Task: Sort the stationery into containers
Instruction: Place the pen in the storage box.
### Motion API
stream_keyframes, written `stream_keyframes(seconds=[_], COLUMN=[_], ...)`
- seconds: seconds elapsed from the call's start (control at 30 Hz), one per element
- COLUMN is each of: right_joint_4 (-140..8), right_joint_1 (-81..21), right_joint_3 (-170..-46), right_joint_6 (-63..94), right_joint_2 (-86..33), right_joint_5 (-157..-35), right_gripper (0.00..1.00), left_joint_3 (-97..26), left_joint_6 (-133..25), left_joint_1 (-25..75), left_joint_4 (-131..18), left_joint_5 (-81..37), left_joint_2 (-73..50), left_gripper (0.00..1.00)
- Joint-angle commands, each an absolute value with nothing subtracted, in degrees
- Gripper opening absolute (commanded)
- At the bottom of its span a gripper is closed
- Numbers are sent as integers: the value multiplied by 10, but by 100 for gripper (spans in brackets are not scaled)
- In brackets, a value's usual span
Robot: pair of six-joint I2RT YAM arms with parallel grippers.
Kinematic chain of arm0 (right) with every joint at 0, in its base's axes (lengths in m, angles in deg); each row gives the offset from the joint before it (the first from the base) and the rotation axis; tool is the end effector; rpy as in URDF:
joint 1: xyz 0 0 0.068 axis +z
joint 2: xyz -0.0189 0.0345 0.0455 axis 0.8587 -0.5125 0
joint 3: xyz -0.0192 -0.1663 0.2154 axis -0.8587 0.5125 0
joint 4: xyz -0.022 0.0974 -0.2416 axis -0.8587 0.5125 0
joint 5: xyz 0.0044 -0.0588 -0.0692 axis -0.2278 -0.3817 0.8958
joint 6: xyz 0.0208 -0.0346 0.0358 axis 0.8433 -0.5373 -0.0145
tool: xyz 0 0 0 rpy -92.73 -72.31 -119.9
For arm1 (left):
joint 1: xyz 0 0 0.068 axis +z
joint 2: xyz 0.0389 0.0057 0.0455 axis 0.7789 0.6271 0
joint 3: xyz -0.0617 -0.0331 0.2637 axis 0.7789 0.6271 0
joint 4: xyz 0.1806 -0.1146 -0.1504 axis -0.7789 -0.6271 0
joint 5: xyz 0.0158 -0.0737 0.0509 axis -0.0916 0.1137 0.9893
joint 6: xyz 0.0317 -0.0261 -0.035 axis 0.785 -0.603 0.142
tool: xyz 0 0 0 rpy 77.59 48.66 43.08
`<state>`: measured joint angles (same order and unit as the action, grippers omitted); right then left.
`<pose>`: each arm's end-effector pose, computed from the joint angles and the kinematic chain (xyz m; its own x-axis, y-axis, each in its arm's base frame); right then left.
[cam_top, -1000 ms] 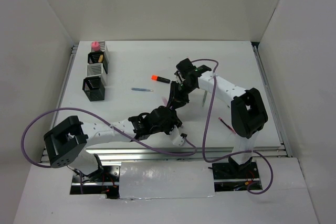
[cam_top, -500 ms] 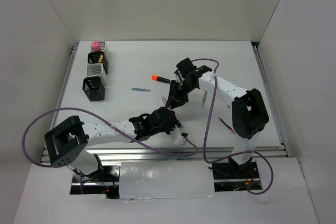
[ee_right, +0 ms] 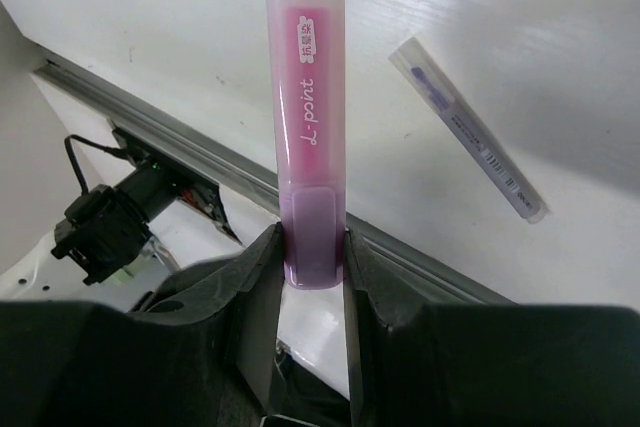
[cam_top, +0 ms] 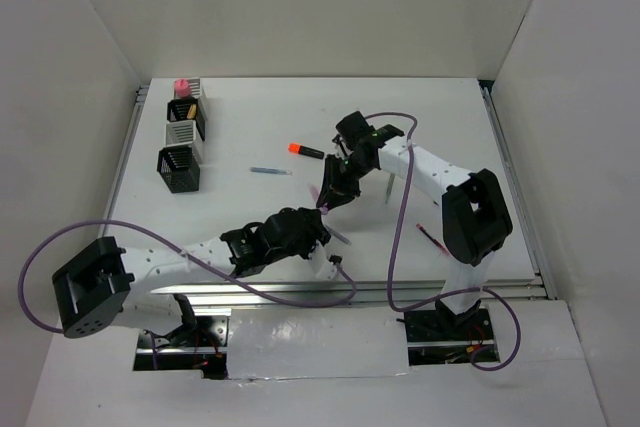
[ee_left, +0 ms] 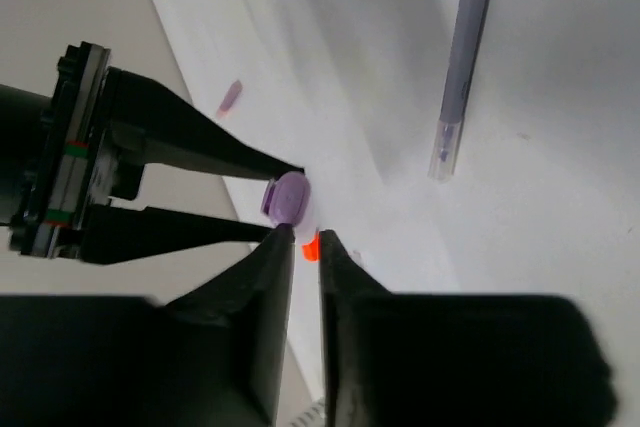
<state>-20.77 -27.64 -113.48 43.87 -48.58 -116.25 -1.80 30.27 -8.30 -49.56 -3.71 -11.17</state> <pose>0.3062 0.2076 0.2358 -0.9983 -0.0166 -0.0555 -0.0455 0.8180 0.5733 0.1492 -0.2412 0.2170 0.6681 0.7214 -0.1823 0.4566 -0.2040 0.8660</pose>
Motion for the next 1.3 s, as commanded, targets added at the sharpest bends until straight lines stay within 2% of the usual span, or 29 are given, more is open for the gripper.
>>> stream_keyframes(seconds=[0.0,0.07,0.1,0.3,0.4,0.53,0.57,0.77,1.0,1.27], right_joint_4=[-184,-183,-183,-183,-183,-180,-179,-177,-170,-170], right_joint_1=[-273,-273,-274,-273,-273,-273,-271,-273,-274,-273], right_joint_3=[-1138,-1138,-1138,-1139,-1139,-1139,-1140,-1135,-1146,-1145], right_joint_6=[434,436,438,438,440,444,445,457,462,463], right_joint_2=[-449,-447,-446,-442,-438,-435,-432,-417,-414,-416], right_joint_5=[-1156,-1154,-1151,-1159,-1158,-1143,-1134,-1100,-1085,-1106], right_gripper=[0,0,0,0,0,0,0,0,0,0], left_joint_3=[-3,3,1,-11,-10,-1,1,33,37,29], left_joint_6=[285,288,288,284,293,306,310,338,350,364], left_joint_1=[-78,-80,-80,-80,-79,-84,-85,-93,-98,-99], left_joint_4=[-470,-469,-472,-481,-485,-472,-467,-414,-397,-355], left_joint_5=[-38,-32,-29,-29,-41,-65,-70,-69,-89,-102], left_joint_2=[-150,-152,-153,-148,-149,-162,-164,-173,-184,-169], left_gripper=[45,66,68,64,56,37,37,57,52,52])
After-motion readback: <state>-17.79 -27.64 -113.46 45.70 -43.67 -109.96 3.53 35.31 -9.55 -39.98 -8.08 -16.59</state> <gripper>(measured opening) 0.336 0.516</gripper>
